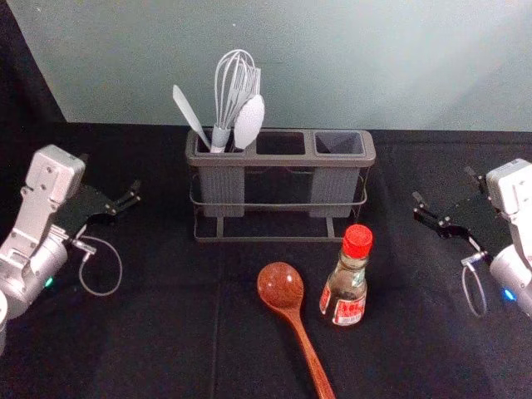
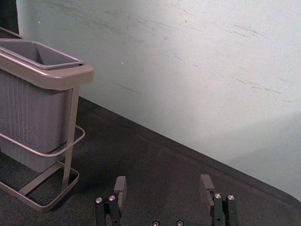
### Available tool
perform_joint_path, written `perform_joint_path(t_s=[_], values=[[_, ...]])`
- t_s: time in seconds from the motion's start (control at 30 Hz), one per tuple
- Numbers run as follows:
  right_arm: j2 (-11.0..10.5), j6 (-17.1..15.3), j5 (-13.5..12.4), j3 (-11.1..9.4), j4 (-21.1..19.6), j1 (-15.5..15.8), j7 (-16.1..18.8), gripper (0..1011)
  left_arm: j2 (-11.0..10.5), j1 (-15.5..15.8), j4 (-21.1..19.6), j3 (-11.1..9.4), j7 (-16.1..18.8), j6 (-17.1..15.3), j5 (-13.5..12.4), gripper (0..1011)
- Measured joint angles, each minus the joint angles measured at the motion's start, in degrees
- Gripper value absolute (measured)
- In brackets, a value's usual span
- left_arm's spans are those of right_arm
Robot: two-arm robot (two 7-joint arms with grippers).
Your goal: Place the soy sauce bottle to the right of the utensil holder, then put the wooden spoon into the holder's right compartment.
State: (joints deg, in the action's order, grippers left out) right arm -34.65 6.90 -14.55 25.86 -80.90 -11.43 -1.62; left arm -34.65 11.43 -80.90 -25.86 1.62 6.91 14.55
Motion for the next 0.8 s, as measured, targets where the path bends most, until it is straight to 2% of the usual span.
perform_joint_path(t_s=[0.8], values=[[0.0, 0.0, 0.0, 0.0, 0.0, 0.0, 0.0, 1002, 0.0, 0.0, 0.0, 0.0, 0.0, 0.0, 0.0, 1011]])
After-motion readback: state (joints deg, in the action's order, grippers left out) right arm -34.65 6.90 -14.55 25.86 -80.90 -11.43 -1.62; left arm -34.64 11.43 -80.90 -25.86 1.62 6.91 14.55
